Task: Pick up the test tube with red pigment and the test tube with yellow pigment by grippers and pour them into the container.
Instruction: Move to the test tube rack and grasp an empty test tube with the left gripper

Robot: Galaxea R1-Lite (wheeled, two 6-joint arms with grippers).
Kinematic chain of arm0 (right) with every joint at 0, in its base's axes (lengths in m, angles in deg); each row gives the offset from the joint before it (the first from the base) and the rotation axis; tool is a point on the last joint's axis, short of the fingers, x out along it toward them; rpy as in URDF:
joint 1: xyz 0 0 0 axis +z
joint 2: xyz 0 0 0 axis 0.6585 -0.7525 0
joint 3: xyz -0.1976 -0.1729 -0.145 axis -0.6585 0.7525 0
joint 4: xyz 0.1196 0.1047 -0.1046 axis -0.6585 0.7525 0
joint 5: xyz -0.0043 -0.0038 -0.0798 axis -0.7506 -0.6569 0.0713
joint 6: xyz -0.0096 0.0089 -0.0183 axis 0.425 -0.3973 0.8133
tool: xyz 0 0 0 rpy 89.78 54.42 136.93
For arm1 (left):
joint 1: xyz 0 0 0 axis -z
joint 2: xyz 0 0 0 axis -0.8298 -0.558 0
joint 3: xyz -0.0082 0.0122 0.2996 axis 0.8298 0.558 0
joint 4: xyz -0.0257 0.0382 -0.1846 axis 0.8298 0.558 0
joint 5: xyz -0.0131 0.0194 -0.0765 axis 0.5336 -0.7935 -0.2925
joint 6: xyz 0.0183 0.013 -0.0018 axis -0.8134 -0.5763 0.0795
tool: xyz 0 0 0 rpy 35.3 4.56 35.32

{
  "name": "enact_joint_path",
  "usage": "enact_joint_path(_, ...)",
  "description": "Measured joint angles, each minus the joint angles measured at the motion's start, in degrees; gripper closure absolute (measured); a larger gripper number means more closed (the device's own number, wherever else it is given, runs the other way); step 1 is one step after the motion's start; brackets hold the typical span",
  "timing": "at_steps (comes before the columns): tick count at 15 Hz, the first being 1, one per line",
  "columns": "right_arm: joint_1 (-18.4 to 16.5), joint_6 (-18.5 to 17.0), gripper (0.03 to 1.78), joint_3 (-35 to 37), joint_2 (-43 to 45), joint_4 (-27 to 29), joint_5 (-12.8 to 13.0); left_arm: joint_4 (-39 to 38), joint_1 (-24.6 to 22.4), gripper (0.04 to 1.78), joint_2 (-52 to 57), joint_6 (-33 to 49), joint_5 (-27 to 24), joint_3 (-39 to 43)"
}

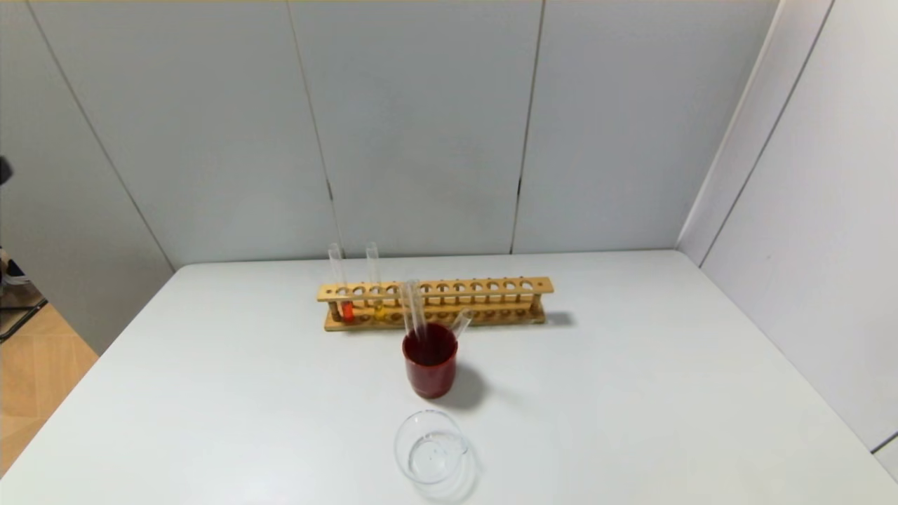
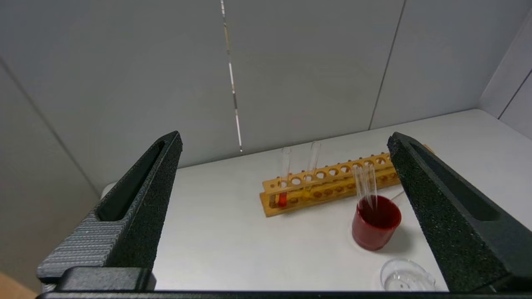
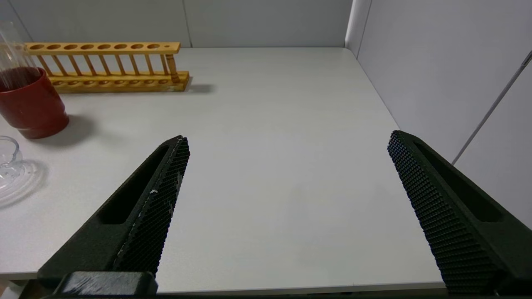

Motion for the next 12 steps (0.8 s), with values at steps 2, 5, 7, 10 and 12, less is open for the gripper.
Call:
enact_joint_path(2,0.0,0.0,0.07,0.0,0.0,0.0,0.0,-5.9,0.1,0.07,-6.1,1.5,-1.4,2.0)
enact_joint_path(5,0.0,0.0,0.07,0.0,0.0,0.0,0.0,-15.2,0.1,0.07,-13.2,2.1,-1.7,7.1)
enact_joint_path(7,0.0,0.0,0.07,0.0,0.0,0.0,0.0,-21.5,0.1,0.07,-16.7,2.1,-2.1,11.2)
enact_joint_path(10,0.0,0.0,0.07,0.0,0.0,0.0,0.0,-30.4,0.1,0.07,-21.2,2.1,-6.4,16.0)
enact_joint_path(12,0.0,0.0,0.07,0.0,0.0,0.0,0.0,-33.8,0.1,0.07,-24.0,2.0,-10.5,18.1)
